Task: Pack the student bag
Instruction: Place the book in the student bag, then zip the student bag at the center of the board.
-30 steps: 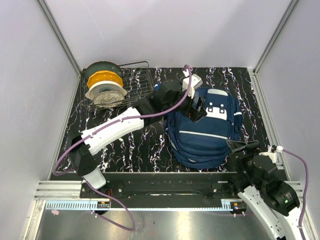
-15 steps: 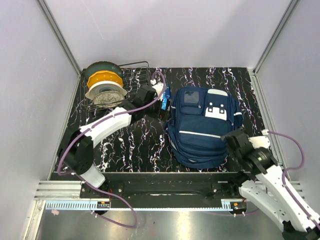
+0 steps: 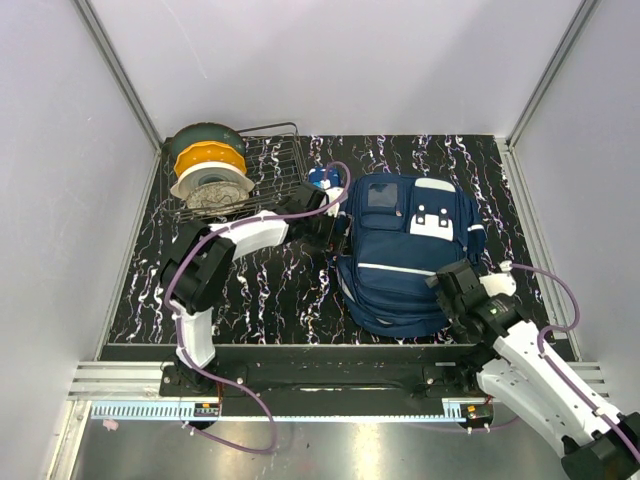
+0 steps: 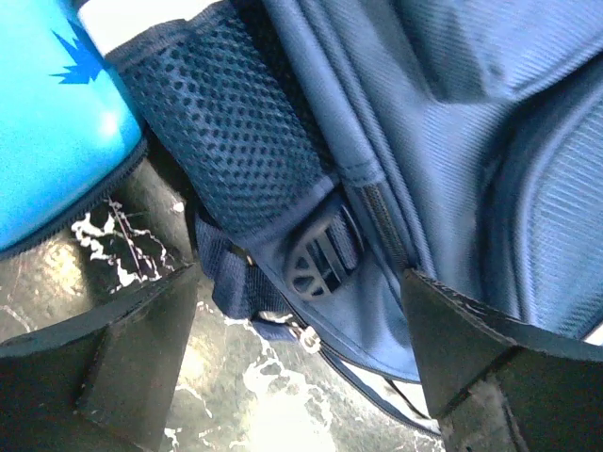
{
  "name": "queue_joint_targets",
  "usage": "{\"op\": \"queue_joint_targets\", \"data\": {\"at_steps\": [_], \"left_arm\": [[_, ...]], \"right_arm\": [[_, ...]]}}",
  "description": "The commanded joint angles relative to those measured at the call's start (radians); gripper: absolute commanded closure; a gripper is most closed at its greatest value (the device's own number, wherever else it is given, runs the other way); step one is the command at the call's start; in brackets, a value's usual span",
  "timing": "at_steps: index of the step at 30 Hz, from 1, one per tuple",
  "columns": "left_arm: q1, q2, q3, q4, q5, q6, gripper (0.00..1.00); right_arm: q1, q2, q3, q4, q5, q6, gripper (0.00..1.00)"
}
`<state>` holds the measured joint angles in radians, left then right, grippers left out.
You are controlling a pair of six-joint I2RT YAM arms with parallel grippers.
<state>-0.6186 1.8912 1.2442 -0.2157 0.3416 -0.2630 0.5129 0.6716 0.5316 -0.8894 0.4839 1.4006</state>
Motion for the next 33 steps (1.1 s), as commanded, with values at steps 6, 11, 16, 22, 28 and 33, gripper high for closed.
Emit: {"op": "queue_joint_targets", "data": {"at_steps": [6, 11, 16, 22, 28, 33], "left_arm": [[0.022, 0.082, 0.074, 0.16, 0.164, -0.027, 0.47], [0.013, 0.063, 0.072, 0.197, 0.247, -0.067, 0.92], [-0.035, -0.043, 0.081, 0.202, 0.217, -0.085, 1.0], [-0.111, -0.194, 0.032, 0.208, 0.126, -0.14, 1.0], [-0.202, -0.276, -0.081, 0.285, 0.045, -0.251, 1.0], [-0.214, -0.267, -0.184, 0.383, 0.028, -0.366, 0.93]], "right_arm": [[-0.105, 0.132, -0.038, 0.196, -0.152, -0.095, 0.0], [-0.194, 0.152, -0.013, 0.277, -0.171, -0.173, 0.41], [-0.284, 0.167, 0.031, 0.317, -0.197, -0.284, 0.58], [-0.428, 0.351, 0.108, 0.467, -0.358, -0.428, 0.59], [-0.501, 0.56, 0.29, 0.543, -0.462, -0.526, 0.58], [-0.507, 0.666, 0.43, 0.541, -0.476, -0.62, 0.42]]}}
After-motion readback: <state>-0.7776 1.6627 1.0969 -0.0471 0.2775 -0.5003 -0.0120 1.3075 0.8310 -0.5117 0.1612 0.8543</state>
